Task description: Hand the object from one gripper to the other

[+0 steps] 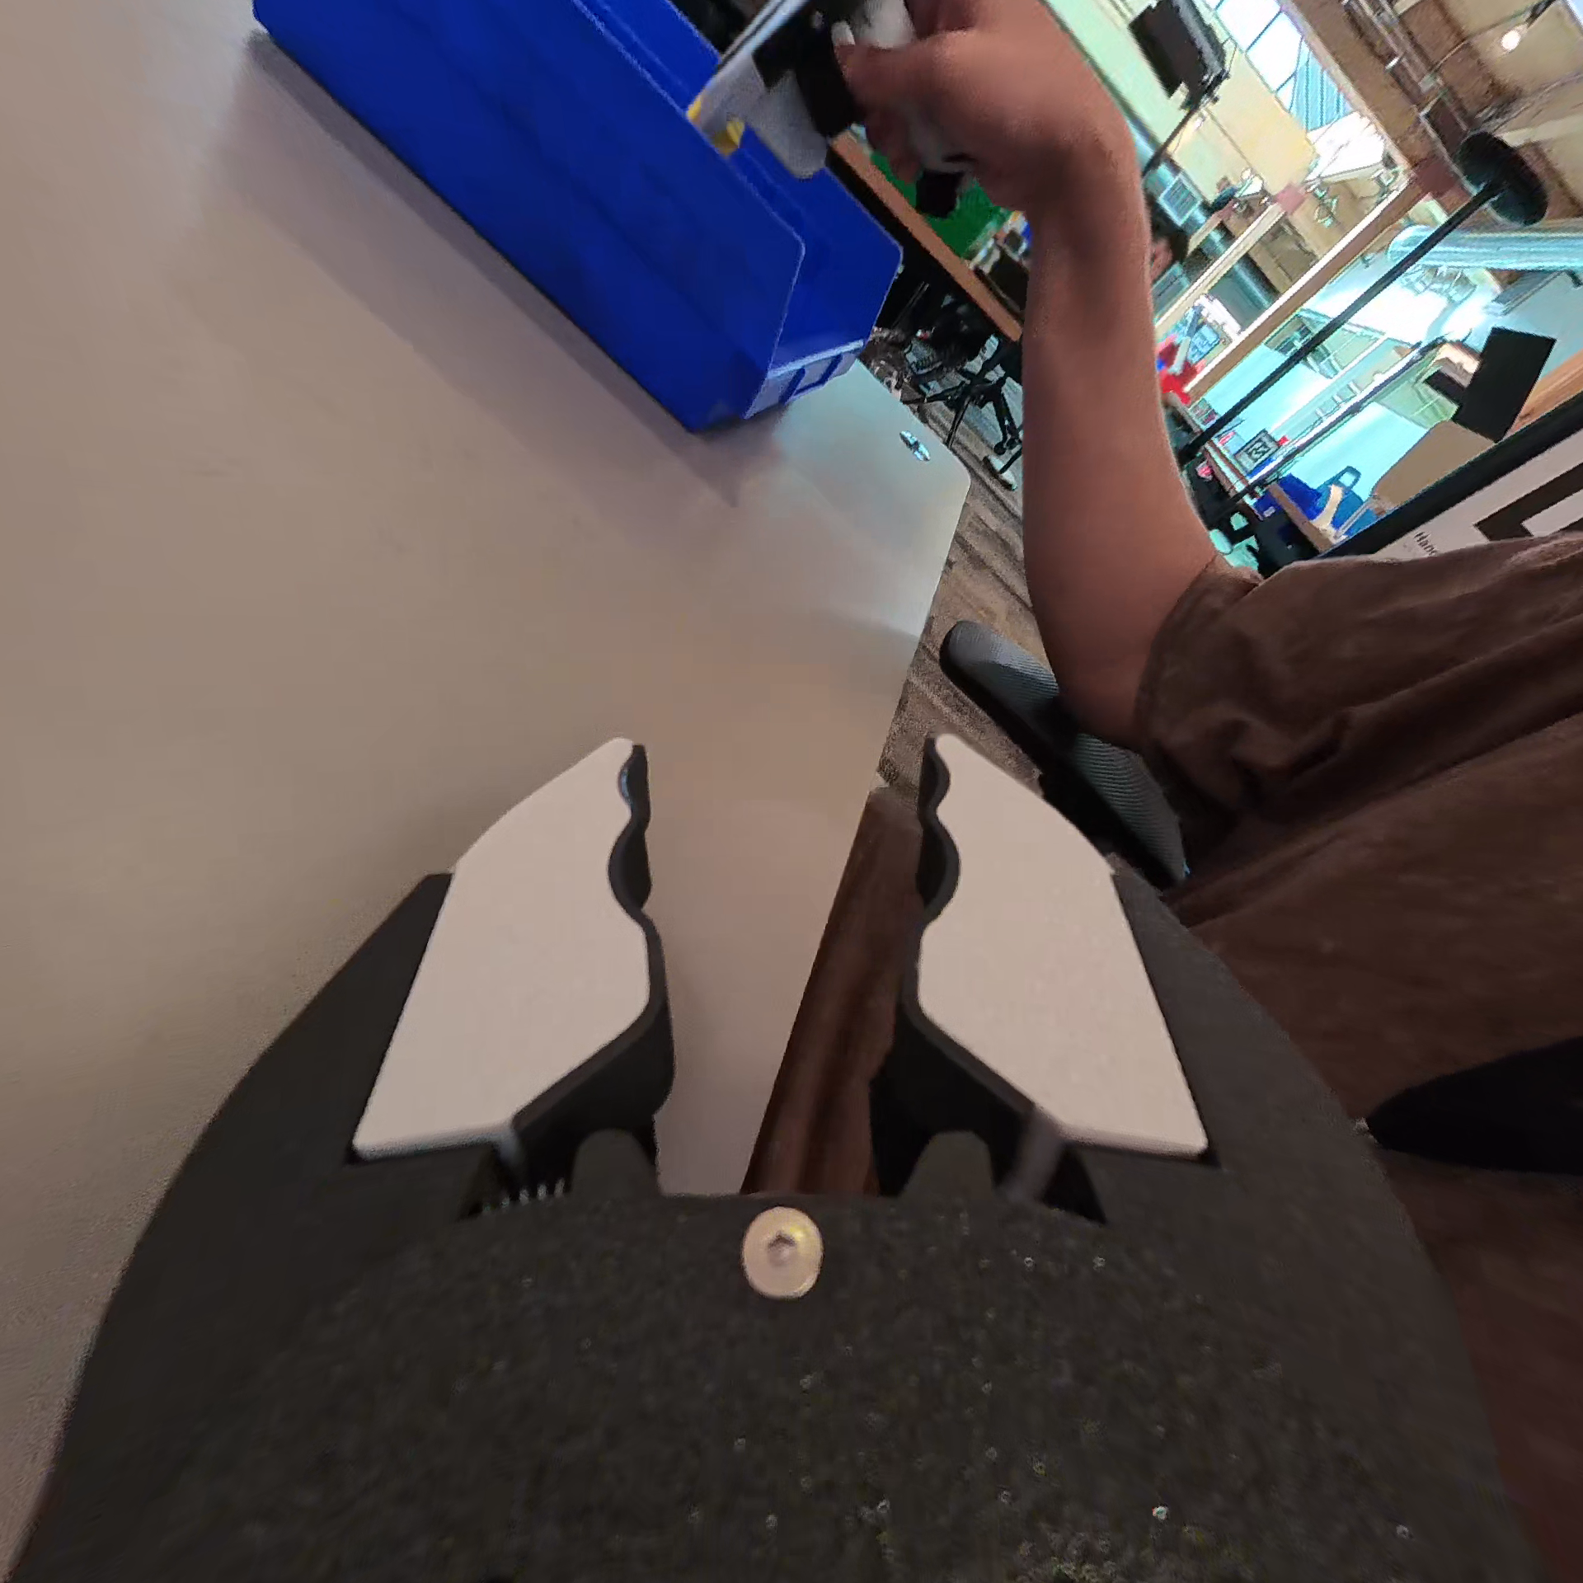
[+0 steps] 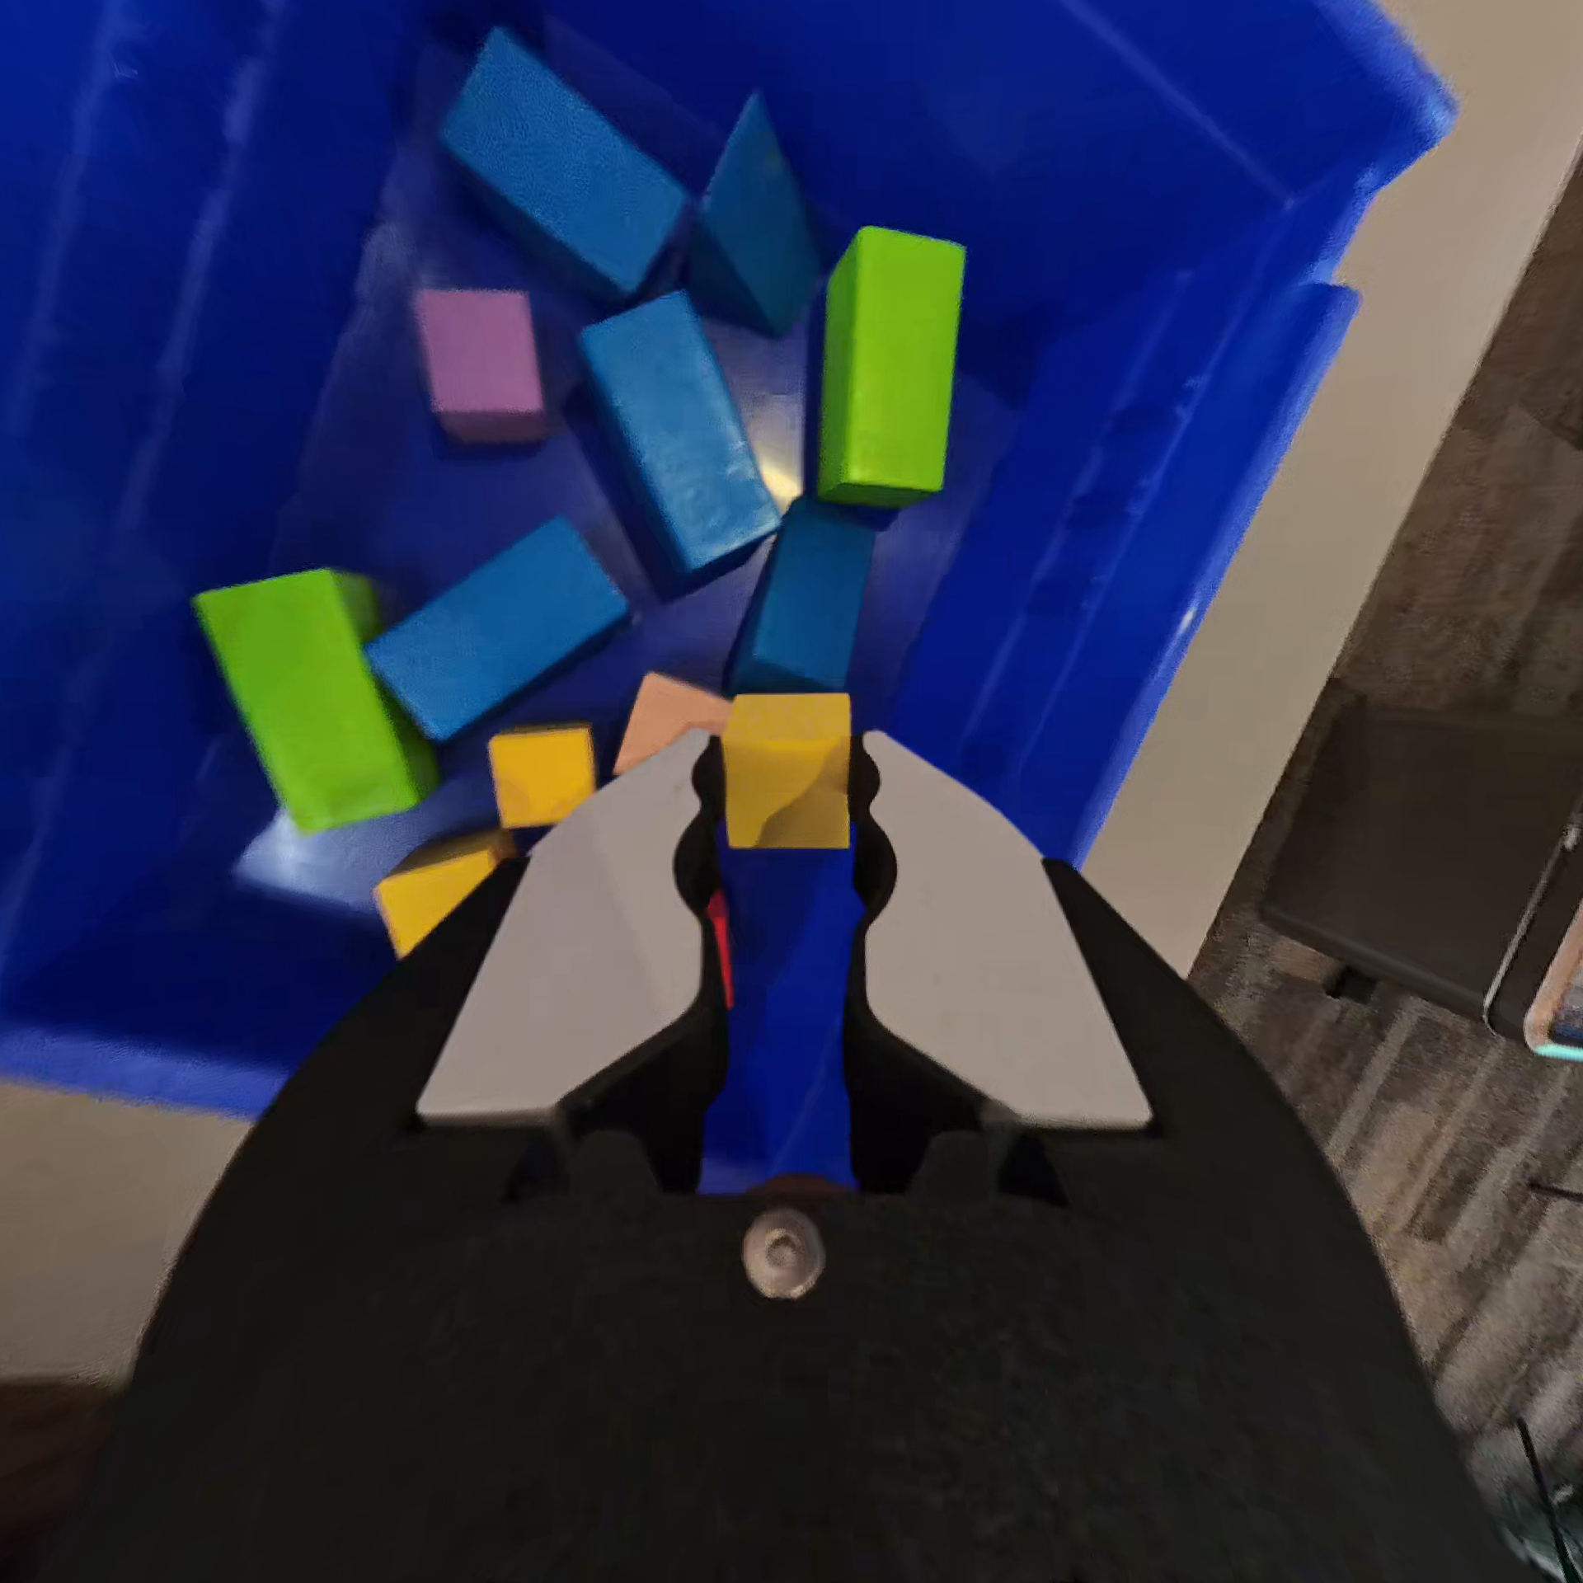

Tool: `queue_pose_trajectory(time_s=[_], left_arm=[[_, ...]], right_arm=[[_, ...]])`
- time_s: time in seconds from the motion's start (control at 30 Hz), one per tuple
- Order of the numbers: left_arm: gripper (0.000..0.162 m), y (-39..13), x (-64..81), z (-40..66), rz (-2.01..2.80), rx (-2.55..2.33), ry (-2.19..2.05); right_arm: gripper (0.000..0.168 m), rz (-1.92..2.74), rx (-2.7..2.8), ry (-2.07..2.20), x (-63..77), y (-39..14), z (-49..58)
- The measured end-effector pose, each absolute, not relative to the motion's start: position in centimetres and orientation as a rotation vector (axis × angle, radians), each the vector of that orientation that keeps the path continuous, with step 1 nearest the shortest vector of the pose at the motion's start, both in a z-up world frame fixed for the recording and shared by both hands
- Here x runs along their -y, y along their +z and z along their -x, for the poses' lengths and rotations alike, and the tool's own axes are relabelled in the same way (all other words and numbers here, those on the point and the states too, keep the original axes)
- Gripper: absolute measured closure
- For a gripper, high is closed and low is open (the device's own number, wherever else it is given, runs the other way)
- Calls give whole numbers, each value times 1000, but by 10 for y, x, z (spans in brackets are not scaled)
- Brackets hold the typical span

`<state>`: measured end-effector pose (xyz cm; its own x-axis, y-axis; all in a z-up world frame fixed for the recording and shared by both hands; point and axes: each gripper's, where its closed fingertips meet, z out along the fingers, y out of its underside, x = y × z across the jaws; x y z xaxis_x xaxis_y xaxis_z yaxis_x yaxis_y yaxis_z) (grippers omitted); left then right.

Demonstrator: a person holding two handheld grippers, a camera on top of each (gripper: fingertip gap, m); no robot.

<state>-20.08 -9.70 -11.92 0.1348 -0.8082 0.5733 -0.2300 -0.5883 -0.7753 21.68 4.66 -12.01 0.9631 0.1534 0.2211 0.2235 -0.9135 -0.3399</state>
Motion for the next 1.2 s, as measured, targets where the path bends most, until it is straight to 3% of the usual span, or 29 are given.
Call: queue_pose_trajectory(time_s=[0.53, 0.97, 1.07, 1.2], left_arm=[[102, -128, 96, 206, 1944, -1022, -1421], [101, -138, 104, 202, 1964, -1111, -1358], [101, -139, 105, 201, 1961, -1130, -1334], [101, -140, 104, 202, 1958, -1140, -1287]], right_arm=[[141, 2741, 175, -659, -106, -178, -259], [140, 2746, 47, -360, -117, -182, -247], [118, 2751, 120, -531, -111, -168, -250], [117, 2553, 171, -698, -101, -86, -243]])
